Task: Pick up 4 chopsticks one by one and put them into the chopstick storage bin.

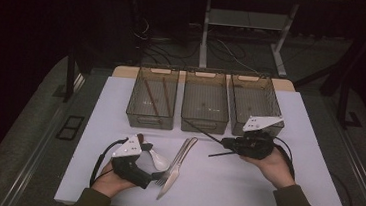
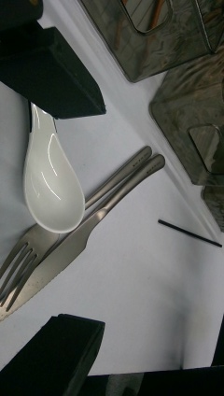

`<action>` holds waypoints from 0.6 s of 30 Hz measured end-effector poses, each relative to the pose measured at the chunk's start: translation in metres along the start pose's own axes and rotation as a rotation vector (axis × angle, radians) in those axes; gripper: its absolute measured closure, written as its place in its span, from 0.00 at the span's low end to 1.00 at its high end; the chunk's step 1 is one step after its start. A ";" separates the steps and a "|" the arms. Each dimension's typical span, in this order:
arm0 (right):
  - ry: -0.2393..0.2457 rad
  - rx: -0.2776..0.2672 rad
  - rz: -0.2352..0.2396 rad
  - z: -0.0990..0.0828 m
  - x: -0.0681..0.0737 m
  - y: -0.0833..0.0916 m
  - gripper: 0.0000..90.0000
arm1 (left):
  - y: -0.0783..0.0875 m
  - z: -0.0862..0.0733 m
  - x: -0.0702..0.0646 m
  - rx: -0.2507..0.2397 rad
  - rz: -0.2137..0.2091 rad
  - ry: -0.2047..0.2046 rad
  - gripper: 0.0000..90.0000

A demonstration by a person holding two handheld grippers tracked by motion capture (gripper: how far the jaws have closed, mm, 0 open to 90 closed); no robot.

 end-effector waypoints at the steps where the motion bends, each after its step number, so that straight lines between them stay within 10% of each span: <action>1: -0.002 -0.001 -0.002 0.002 -0.001 -0.001 0.95 | 0.000 0.000 0.000 0.000 0.000 -0.001 0.00; 18: -0.015 -0.013 -0.036 0.039 -0.013 -0.019 0.95 | 0.001 0.000 0.000 -0.007 -0.001 0.005 0.00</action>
Point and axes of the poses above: each handheld gripper's, and its own axes: y roughly backward along the jaws, z roughly out of its top, x roughly to its left, the point moved 6 cm from there along -y, roughly forward along the jaws, and after that the axes turned 10 degrees about y, right-handed, at the moved point
